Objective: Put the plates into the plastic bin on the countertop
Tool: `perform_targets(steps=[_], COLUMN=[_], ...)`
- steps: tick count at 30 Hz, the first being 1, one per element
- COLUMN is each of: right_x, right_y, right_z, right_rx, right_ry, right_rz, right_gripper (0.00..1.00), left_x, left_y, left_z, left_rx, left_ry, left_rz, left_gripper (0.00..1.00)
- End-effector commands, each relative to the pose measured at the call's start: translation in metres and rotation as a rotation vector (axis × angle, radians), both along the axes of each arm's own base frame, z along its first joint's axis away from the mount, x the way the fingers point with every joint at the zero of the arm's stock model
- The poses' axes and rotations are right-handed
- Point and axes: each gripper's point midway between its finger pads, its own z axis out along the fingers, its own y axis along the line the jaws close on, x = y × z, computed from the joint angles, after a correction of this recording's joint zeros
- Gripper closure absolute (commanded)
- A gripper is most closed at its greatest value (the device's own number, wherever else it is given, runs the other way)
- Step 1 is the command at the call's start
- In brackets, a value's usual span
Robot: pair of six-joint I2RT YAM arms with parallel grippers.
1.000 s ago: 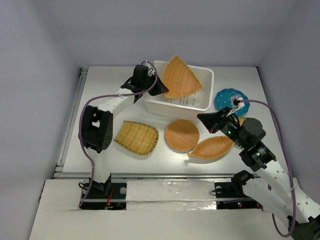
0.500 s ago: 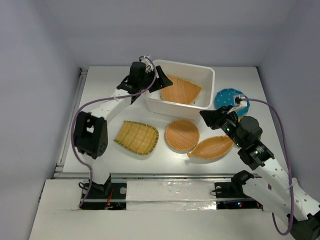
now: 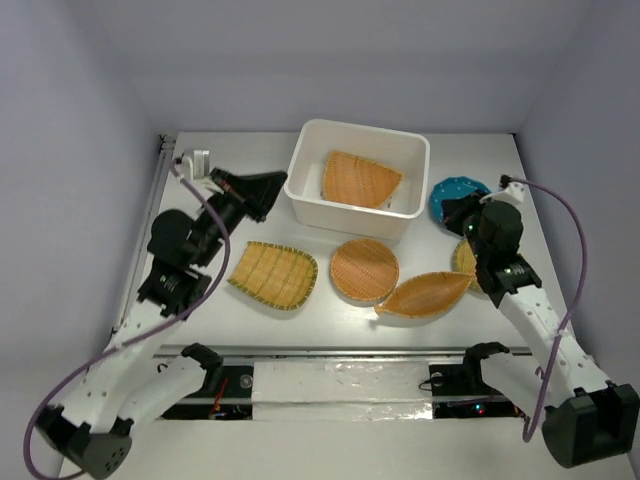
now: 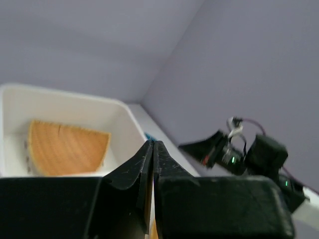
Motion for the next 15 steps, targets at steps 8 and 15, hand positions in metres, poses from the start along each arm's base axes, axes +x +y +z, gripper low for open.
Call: perform_targets(steps=[8,15], right_x=[0.045,0.069], right_y=[-0.144,-0.211], right_z=[-0.032,-0.104], right_rx=[0.198,0.170], right_ry=[0.070,0.277], right_rz=[-0.408,-0.545], right_gripper=[1.00,1.00], left_x=[-0.062,-0.082], left_y=[0.046,0.064], left_z=[-0.105,-0.111], left_rx=[0.228,0.270], left_ry=[0.166,0.098], left_rz=[0.047,0.079], left_gripper=[0.99,0.88])
